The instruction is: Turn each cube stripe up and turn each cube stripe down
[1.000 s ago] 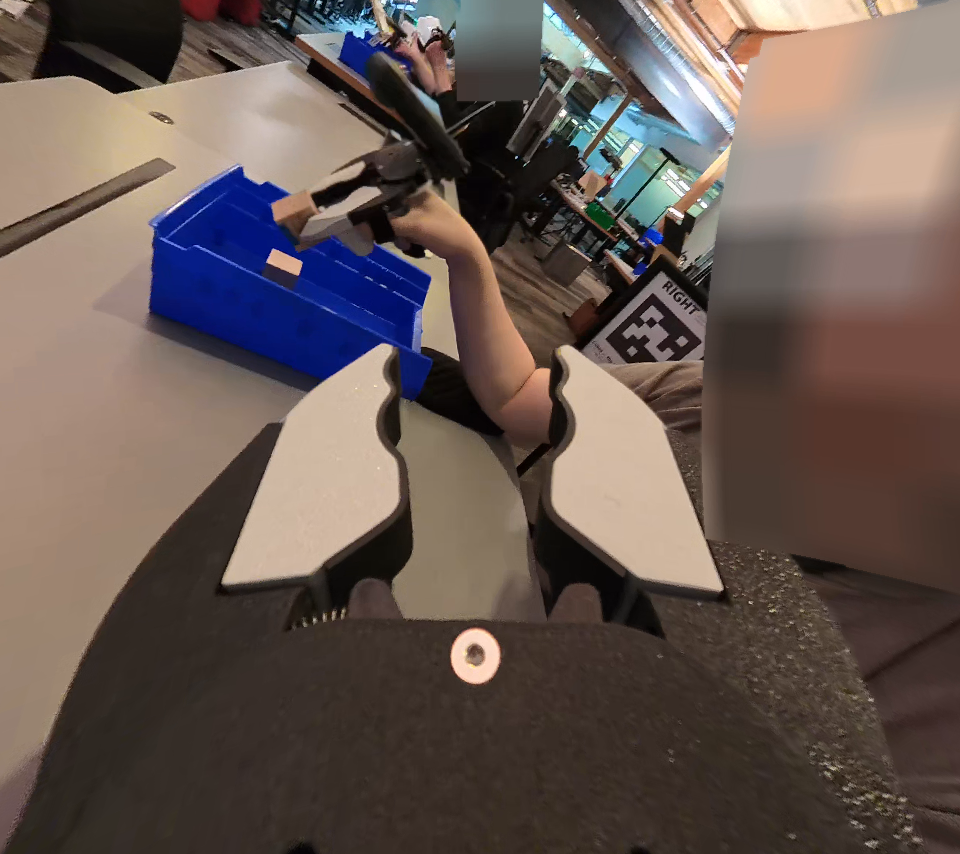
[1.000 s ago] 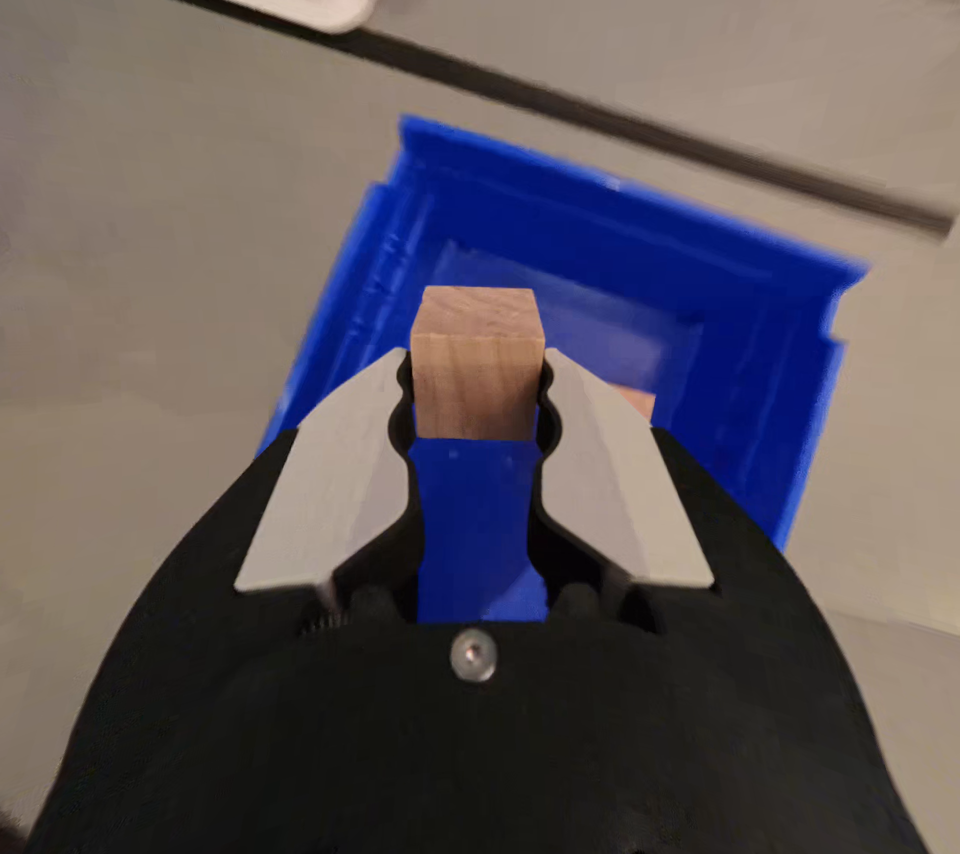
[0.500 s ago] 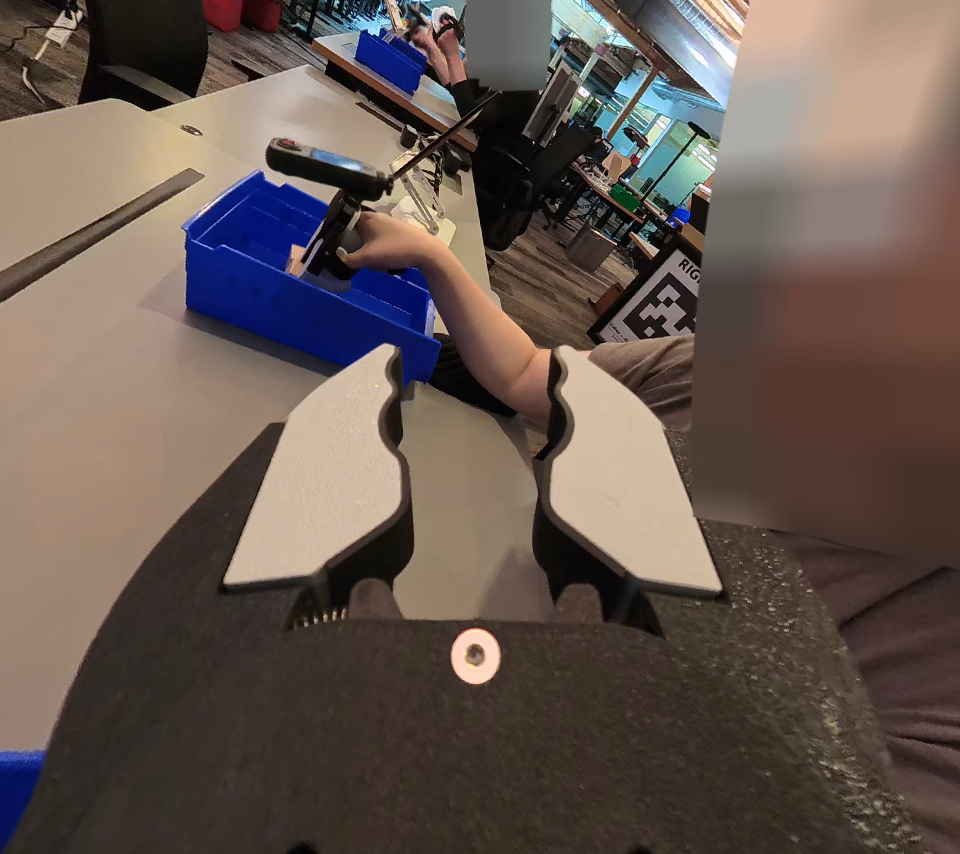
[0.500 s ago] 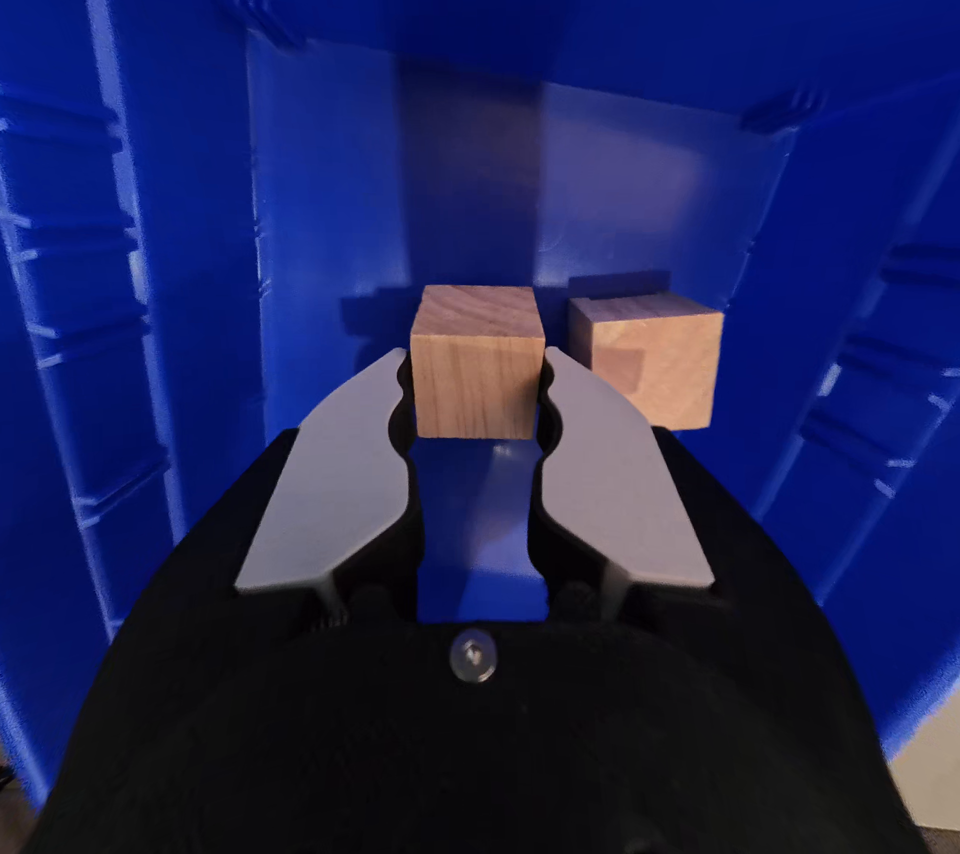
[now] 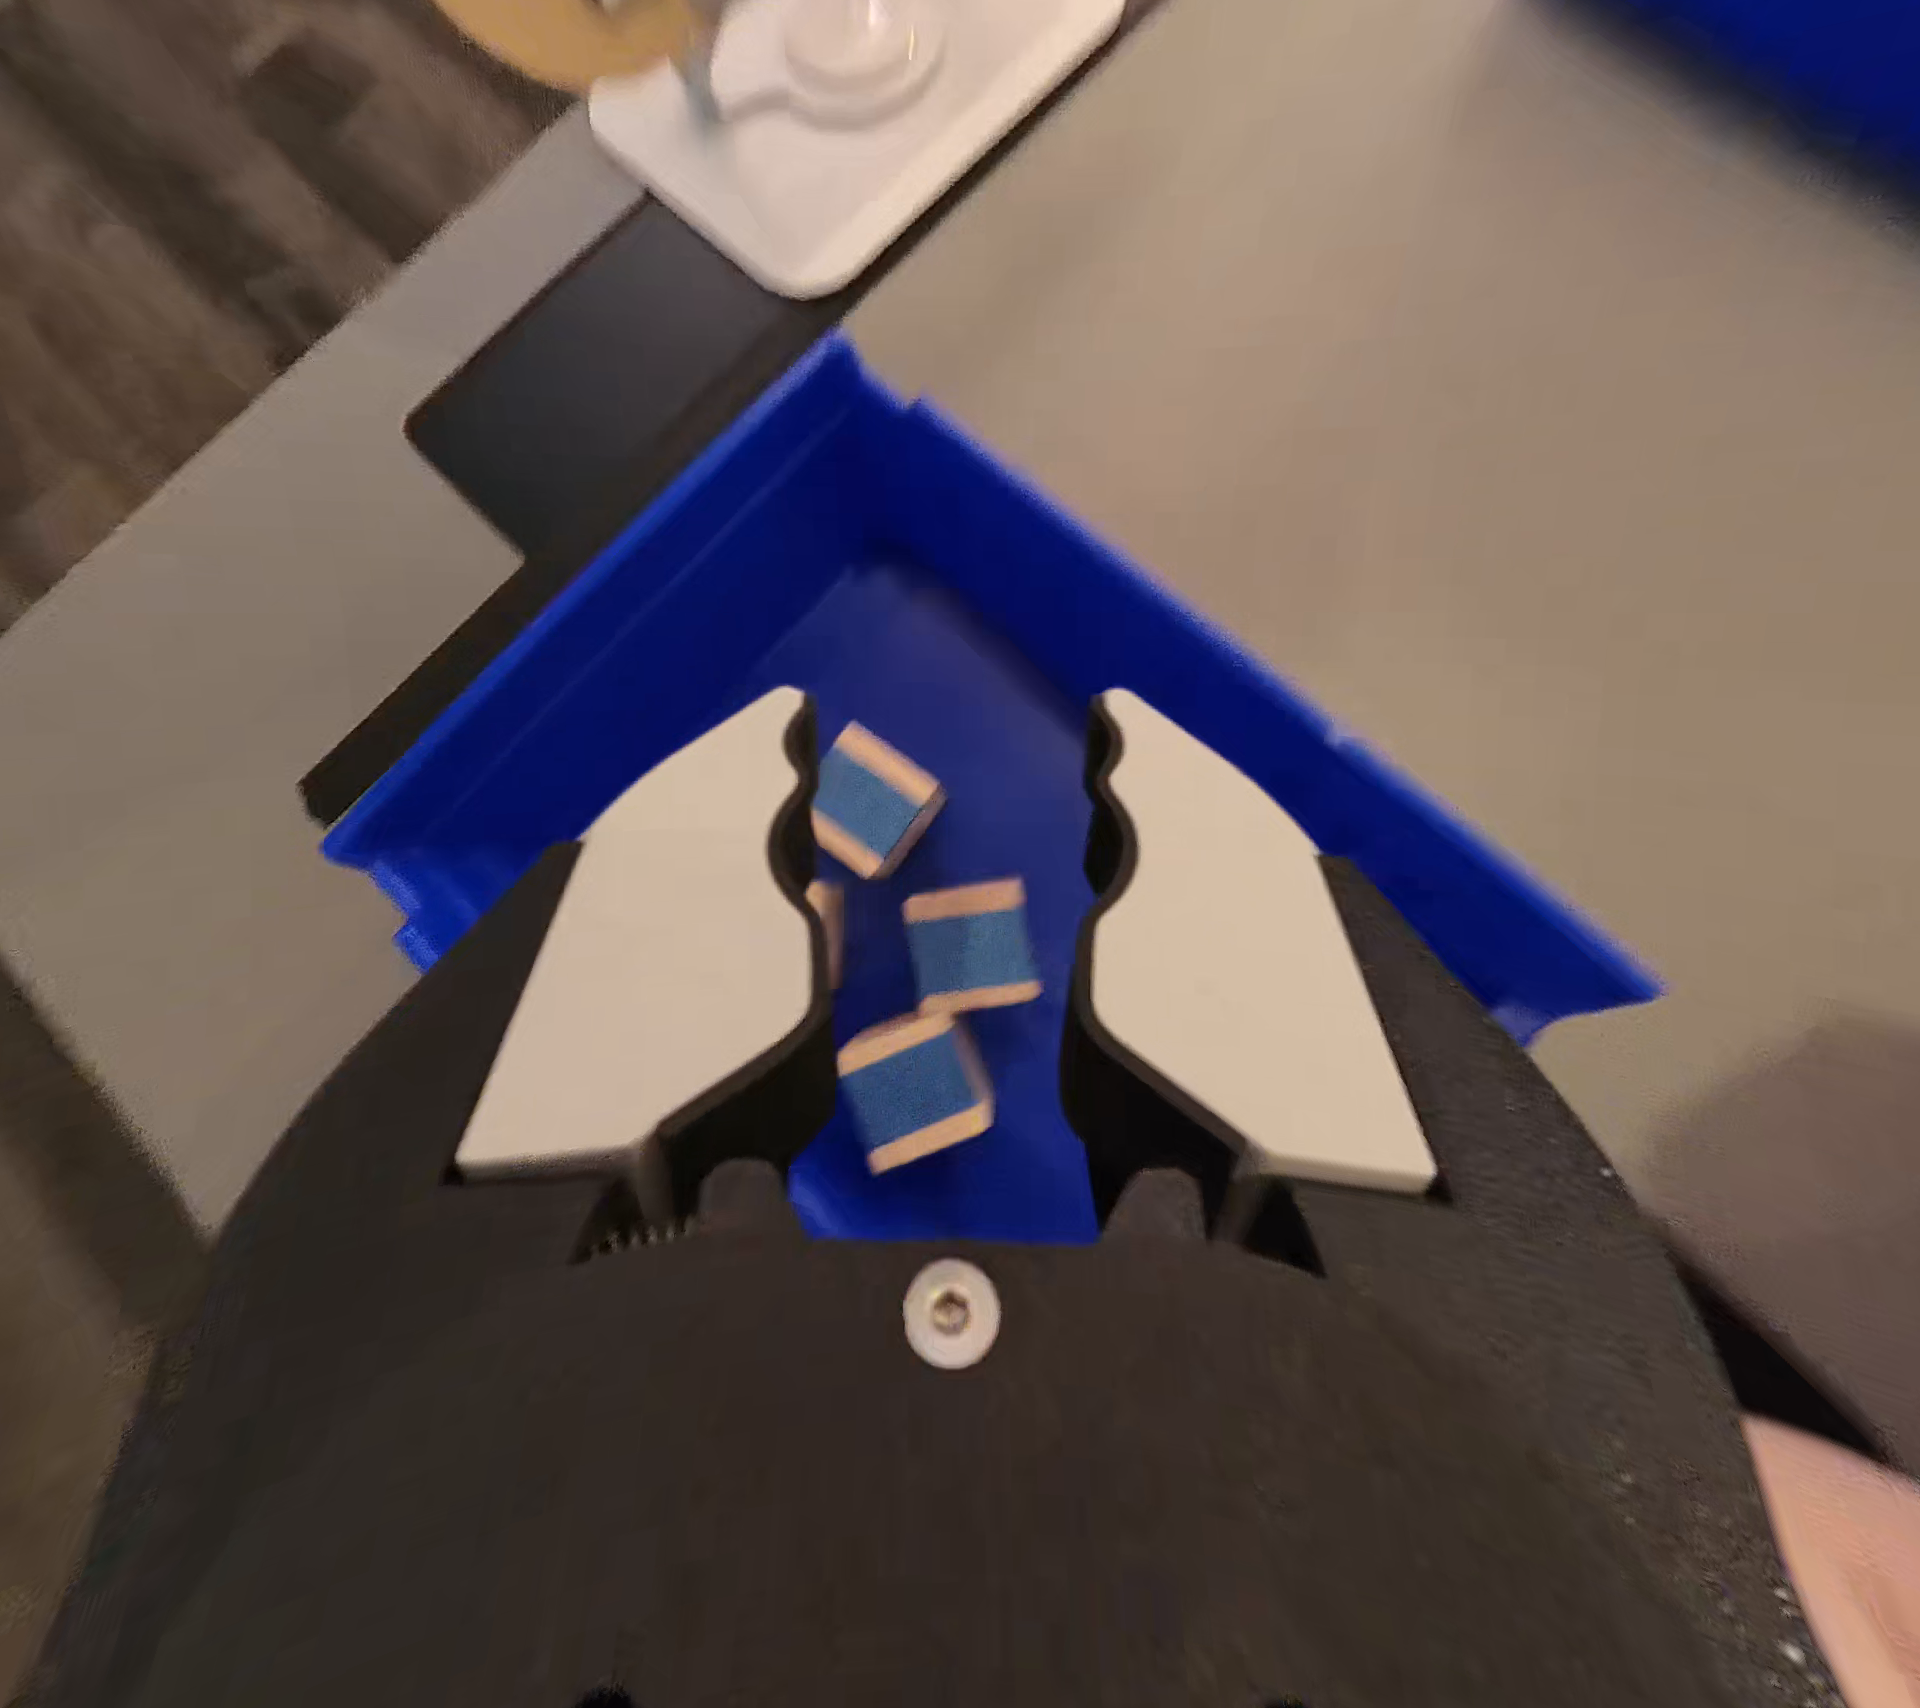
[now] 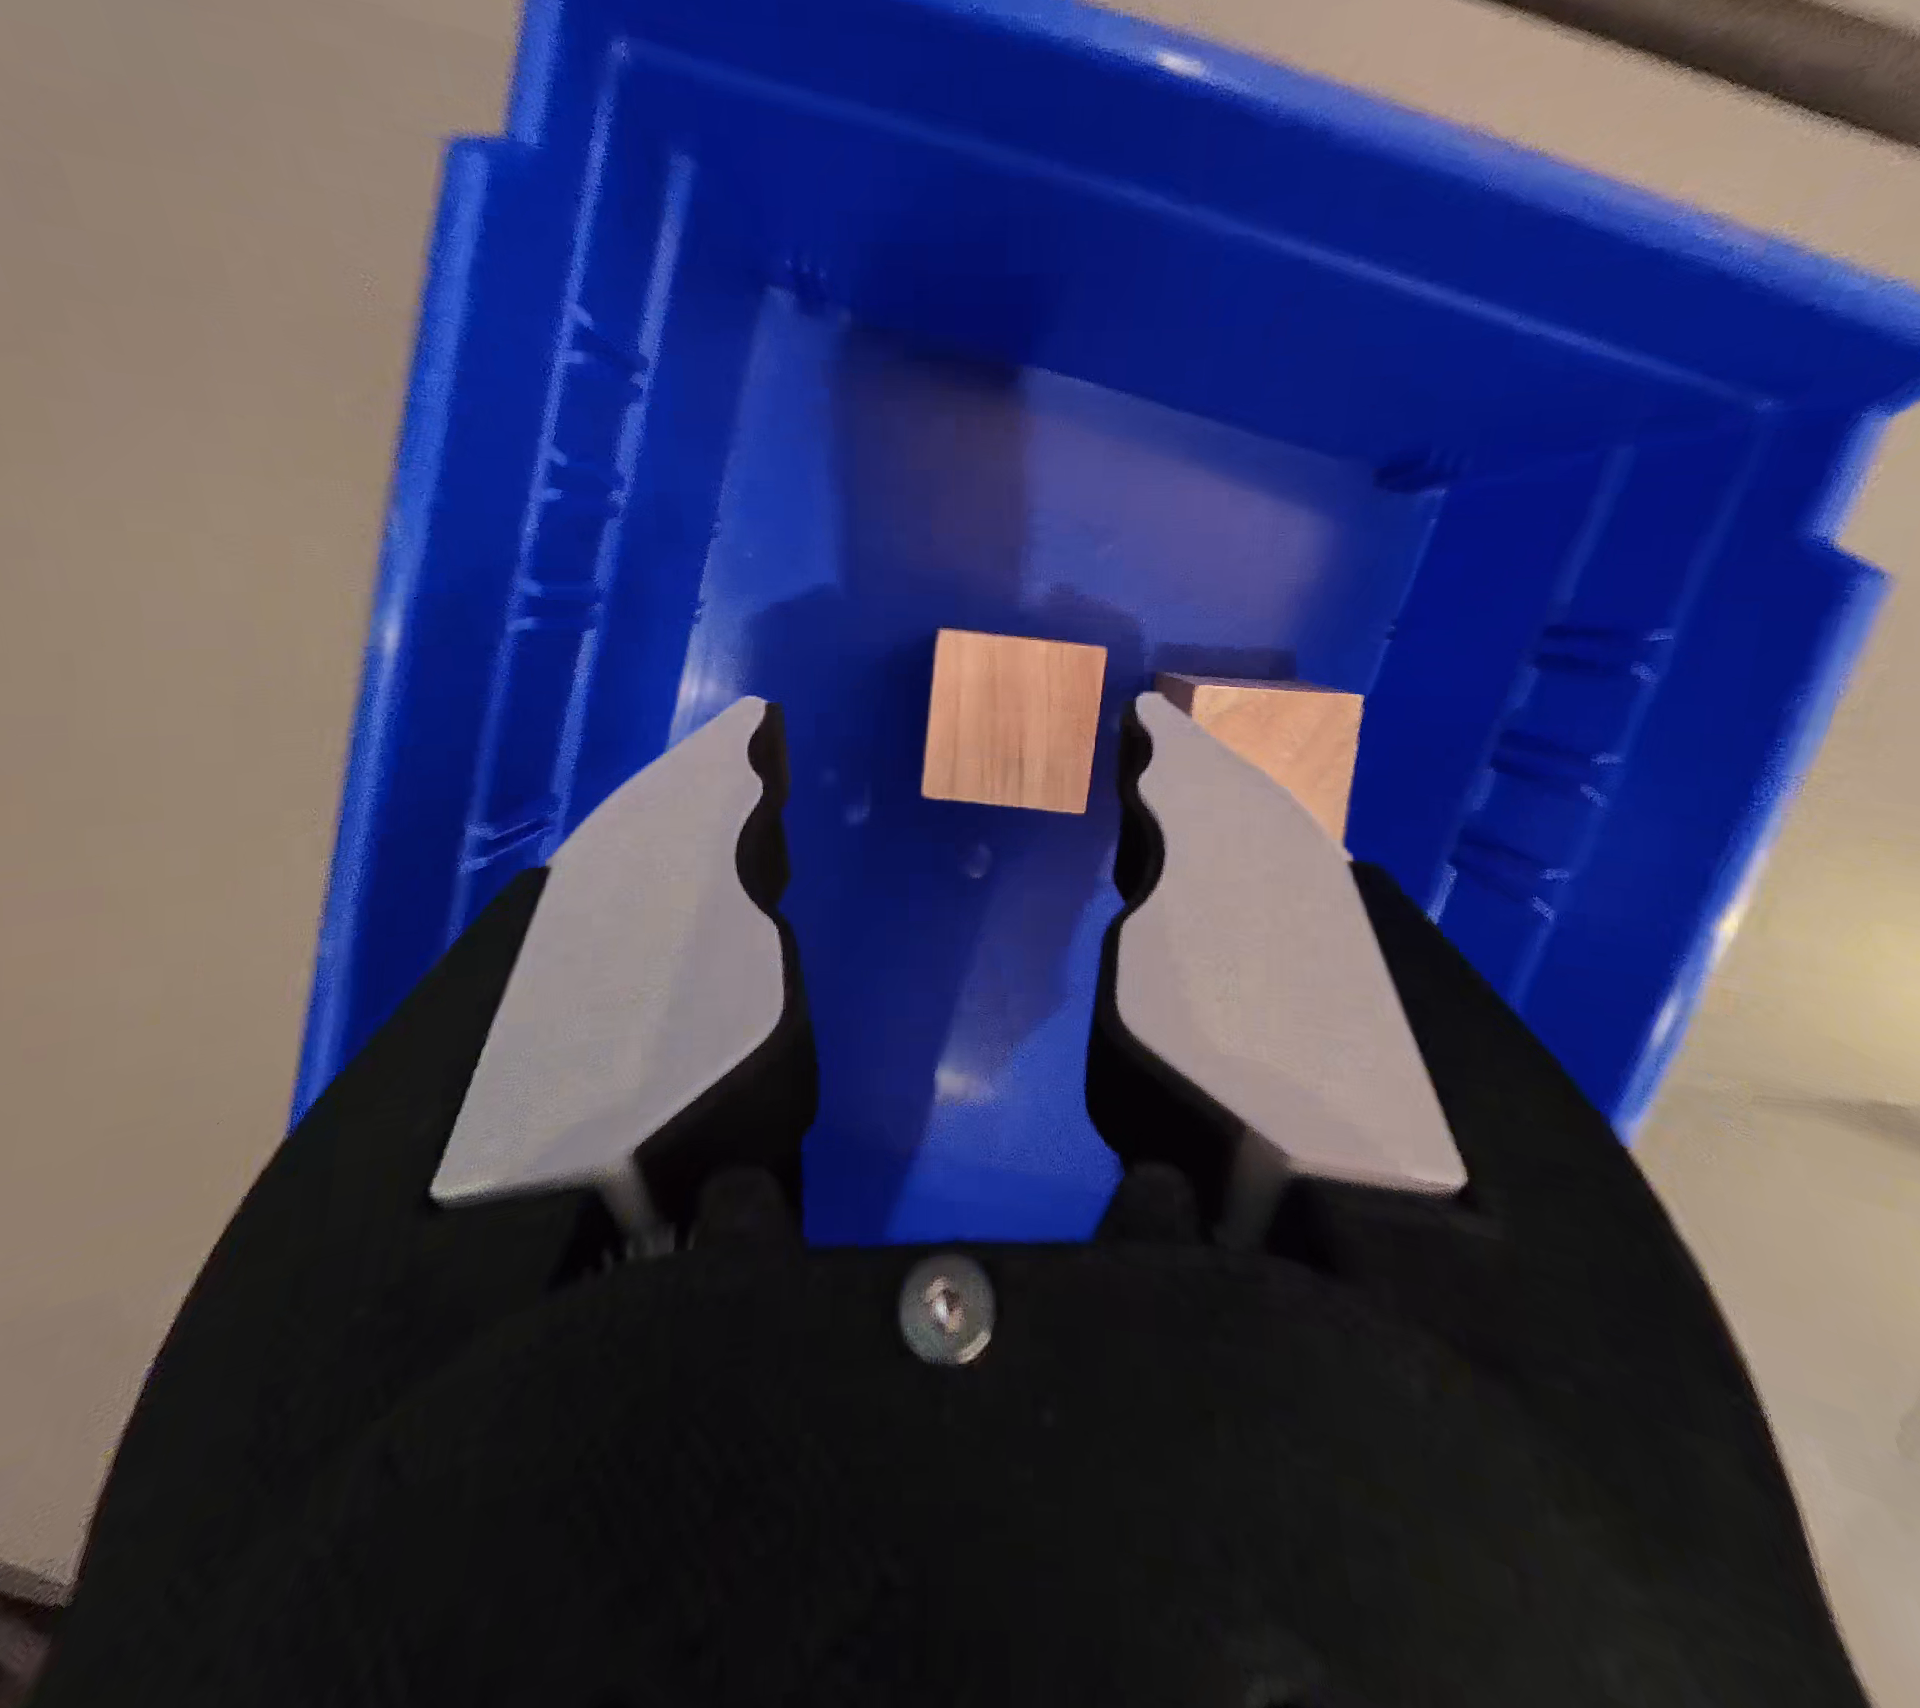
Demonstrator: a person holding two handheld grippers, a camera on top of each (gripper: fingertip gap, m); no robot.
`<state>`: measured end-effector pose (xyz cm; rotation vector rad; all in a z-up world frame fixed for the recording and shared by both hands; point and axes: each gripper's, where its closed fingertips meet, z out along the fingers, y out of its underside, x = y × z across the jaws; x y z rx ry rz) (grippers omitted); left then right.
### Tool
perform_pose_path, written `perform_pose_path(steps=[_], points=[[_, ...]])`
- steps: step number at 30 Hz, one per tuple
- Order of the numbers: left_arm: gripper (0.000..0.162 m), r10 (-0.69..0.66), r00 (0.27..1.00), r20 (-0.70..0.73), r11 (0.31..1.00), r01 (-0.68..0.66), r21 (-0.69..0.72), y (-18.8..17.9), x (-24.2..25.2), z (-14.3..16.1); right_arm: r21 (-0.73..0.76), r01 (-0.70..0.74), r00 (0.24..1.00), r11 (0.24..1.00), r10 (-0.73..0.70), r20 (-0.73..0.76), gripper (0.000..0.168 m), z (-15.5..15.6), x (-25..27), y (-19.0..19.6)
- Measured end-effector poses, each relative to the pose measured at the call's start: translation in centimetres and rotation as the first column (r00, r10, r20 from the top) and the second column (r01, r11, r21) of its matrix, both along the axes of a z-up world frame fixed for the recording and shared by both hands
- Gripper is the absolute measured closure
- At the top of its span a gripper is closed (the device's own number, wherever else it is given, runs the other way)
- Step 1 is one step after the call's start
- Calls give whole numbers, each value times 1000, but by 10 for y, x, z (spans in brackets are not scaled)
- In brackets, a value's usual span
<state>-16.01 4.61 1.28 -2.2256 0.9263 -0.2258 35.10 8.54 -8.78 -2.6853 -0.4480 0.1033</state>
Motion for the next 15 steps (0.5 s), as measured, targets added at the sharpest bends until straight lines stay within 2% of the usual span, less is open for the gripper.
perform_pose_path(steps=[3, 6, 10, 12, 15], points=[[105, 46, 974, -220, 998, -52, -20, 14, -30, -39, 45, -2, 1000, 999, 2, 1, 105, 15, 1, -4], [97, 121, 953, -278, 978, -162, -129, 27, -40, -66, 45, -22, 1000, 999, 21, 15, 105, 18, 1, -8], [98, -8, 949, -314, 988, -40, -149, 35, -30, -94, 15, -53, 998, 998, 52, 42, 102, 11, 0, -10], [100, -46, 937, -346, 986, -12, -164, 35, -33, -106, -2, -61, 997, 998, 61, 53, 102, 7, 0, -11], [98, -90, 945, -316, 972, 15, -233, 30, -31, -121, -9, -80, 995, 997, 80, 63, 102, 4, -4, -10]])
